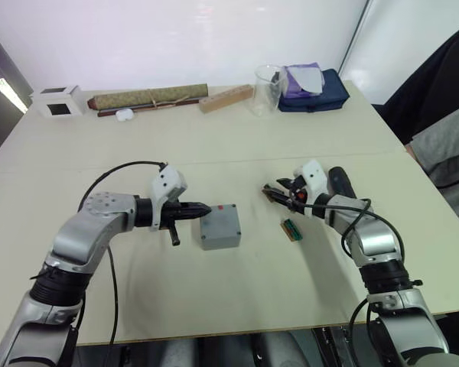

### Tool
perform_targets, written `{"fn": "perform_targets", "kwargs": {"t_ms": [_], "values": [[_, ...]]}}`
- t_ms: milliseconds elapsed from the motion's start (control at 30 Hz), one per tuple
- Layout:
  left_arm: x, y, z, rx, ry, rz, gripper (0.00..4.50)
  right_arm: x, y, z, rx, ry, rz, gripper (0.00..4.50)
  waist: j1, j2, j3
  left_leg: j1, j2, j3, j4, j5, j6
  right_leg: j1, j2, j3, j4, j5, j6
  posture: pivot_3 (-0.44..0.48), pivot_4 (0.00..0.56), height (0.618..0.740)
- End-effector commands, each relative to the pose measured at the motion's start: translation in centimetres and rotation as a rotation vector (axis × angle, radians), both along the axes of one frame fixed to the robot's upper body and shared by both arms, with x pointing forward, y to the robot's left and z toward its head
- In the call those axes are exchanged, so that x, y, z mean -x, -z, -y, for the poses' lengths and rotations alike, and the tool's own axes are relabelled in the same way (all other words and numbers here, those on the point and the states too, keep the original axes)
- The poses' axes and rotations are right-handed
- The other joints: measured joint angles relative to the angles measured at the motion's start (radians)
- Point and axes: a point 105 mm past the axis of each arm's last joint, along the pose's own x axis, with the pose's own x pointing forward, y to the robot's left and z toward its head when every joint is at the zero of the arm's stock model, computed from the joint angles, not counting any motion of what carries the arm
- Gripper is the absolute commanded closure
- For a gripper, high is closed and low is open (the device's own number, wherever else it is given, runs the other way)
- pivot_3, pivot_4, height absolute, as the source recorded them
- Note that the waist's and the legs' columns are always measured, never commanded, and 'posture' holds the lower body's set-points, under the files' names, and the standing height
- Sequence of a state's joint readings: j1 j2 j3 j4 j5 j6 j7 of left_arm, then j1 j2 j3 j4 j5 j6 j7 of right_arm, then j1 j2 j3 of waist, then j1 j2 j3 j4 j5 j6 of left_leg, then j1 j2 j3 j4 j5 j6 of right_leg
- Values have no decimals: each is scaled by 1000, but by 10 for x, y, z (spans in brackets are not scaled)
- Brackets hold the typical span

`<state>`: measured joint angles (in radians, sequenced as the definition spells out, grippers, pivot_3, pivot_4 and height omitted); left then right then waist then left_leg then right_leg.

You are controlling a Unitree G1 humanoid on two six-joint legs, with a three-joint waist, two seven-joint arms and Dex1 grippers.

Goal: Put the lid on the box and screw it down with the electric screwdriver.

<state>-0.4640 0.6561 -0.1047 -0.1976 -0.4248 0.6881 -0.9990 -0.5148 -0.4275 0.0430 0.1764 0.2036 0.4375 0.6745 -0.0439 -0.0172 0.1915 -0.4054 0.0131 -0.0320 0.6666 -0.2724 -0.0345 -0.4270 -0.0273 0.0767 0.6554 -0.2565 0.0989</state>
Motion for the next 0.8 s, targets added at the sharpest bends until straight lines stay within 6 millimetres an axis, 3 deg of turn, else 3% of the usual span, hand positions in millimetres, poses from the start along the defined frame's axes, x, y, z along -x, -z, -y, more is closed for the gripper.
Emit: {"fn": "perform_targets", "kwargs": {"t_ms": [33,300,400,467,533,800], "values": [[1,-4,2,1,14,27,4500,-1,-8,-5,2,-20,33,2134,0,0,0,0,0,0,0,0,0,0,0,0,0,0,0,0,150,740],[1,-4,2,-1,14,29,4500,-1,-7,-5,-3,-18,28,2134,0,0,0,0,0,0,0,0,0,0,0,0,0,0,0,0,150,740],[1,-3,1,-3,14,29,4500,-1,-6,-5,-2,-16,26,2834,0,0,0,0,0,0,0,0,0,0,0,0,0,0,0,0,150,740],[1,-3,1,-5,14,30,4500,-1,-5,-5,1,-16,23,3805,0,0,0,0,0,0,0,0,0,0,0,0,0,0,0,0,150,740],[1,-3,1,-5,14,31,4500,-1,-5,-5,1,-15,21,4452,0,0,0,0,0,0,0,0,0,0,0,0,0,0,0,0,150,740],[0,-4,1,-5,12,35,4500,1,-7,-1,3,-3,31,4452,0,0,0,0,0,0,0,0,0,0,0,0,0,0,0,0,150,740]]}}
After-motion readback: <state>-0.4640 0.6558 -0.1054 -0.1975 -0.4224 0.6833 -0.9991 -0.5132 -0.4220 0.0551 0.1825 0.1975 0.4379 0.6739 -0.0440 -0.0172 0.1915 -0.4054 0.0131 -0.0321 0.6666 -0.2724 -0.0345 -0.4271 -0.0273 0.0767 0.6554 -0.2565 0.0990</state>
